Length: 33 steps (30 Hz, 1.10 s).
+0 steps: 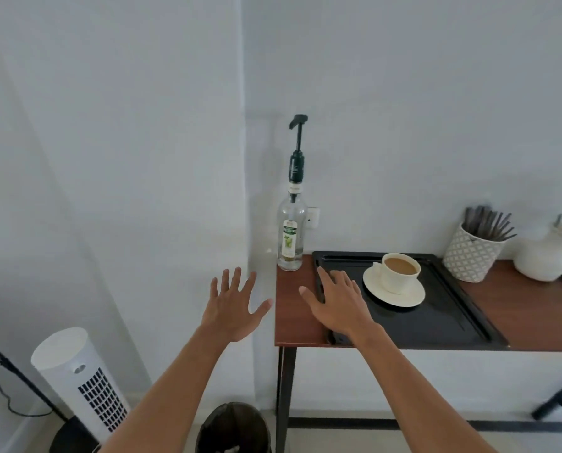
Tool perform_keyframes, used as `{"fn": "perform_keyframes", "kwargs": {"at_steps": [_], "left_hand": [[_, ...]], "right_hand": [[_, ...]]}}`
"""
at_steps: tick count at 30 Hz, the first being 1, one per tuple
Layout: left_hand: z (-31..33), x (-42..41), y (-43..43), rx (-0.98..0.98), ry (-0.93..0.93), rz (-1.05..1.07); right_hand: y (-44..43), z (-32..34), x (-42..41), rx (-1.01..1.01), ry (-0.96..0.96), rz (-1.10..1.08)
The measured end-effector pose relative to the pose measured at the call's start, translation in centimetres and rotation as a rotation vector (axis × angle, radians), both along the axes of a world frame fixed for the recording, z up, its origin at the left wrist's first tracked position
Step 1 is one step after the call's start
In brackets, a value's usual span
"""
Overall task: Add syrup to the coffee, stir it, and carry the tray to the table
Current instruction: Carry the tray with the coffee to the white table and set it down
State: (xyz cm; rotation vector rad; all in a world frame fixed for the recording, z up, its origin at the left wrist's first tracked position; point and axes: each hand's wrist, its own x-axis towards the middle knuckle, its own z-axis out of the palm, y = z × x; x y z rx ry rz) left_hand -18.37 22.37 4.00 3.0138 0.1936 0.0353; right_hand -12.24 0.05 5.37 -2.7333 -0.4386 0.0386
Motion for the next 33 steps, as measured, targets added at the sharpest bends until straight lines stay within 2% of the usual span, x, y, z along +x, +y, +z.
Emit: {"fn": "perform_keyframes", "kwargs": {"at_steps": [7,14,22,27,33], "left_hand": [[0.1,3.4,-10.2,-0.066,-0.057,-0.076],[0.7,6.9,-15.2,-0.056,-0.043,-0.108],[-1.4,11.5,-17.9,-0.123,0.078,-0.116],[-4.5,13.3,-18.4,-0.067,0.060,0.028],[-6.8,14.4,-18.9,-0.111,0.040,0.127]], "right_hand": [[-10.0,1.0,1.5,0.040,-0.037,-0.022],[-17.4,1.9,4.0,0.127,-0.176,-0.100],[-24.6,-0.3,9.7,0.048,-0.053,-0.271],[-28.0,-3.6,12.5,-0.077,0.030,-0.335],[-30.0,-6.7,14.5,-0.227,-0.017,-0.375]]}}
